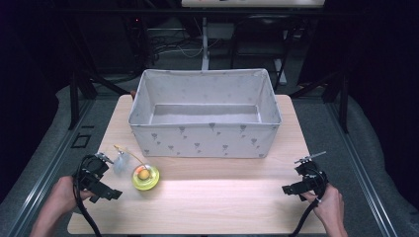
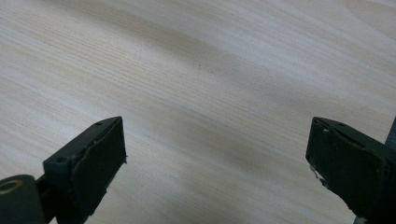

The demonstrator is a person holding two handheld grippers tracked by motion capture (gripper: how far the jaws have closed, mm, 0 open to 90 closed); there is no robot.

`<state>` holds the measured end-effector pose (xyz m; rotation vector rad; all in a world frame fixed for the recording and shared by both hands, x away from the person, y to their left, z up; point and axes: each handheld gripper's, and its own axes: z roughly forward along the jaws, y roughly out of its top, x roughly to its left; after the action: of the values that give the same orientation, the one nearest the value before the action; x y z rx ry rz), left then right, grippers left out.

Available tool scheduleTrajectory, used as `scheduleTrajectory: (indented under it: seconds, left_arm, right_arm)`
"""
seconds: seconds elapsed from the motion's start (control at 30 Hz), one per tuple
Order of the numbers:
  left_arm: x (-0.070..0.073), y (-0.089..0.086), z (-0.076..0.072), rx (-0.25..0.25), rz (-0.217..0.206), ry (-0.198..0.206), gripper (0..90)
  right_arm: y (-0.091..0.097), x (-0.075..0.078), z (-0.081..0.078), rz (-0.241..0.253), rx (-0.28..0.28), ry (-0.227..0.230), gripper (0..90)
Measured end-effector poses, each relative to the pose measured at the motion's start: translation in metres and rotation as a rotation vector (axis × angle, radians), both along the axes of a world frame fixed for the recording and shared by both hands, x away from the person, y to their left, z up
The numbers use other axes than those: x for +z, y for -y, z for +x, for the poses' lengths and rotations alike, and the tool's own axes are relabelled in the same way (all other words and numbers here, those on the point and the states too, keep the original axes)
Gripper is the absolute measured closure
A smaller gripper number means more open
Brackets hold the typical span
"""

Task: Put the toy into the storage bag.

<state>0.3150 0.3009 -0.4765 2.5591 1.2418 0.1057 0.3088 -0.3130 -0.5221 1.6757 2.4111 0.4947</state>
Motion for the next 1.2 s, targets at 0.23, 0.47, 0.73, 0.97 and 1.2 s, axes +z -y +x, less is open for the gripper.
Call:
scheduleTrajectory:
  seconds: [0.23, 0.47, 0.73, 0.97, 1.2]
  left_arm:
    - [0.015, 0.002, 0.003, -0.055, 0.011, 0.004, 0.4]
    - [0.037, 0.003, 0.003, -0.078, 0.013, 0.054, 3.0]
    - [0.052, 0.008, 0.004, -0.131, 0.015, 0.057, 4.3]
    - [0.068, 0.007, 0.01, -0.136, -0.003, 0.06, 1.4]
    - [0.082, 0.01, 0.017, -0.142, -0.017, 0.081, 1.4]
  right_arm:
    - [0.0, 0.0, -0.002, 0.004, -0.007, 0.006, 5.2]
    - [0.001, 0.0, -0.002, 0.001, -0.002, -0.004, 5.5]
    - [0.0, -0.001, -0.002, 0.001, -0.006, -0.003, 5.9]
    - [0.001, -0.001, -0.002, -0.001, -0.003, -0.009, 5.8]
    - [0.0, -0.002, -0.002, -0.005, 0.002, -0.007, 5.5]
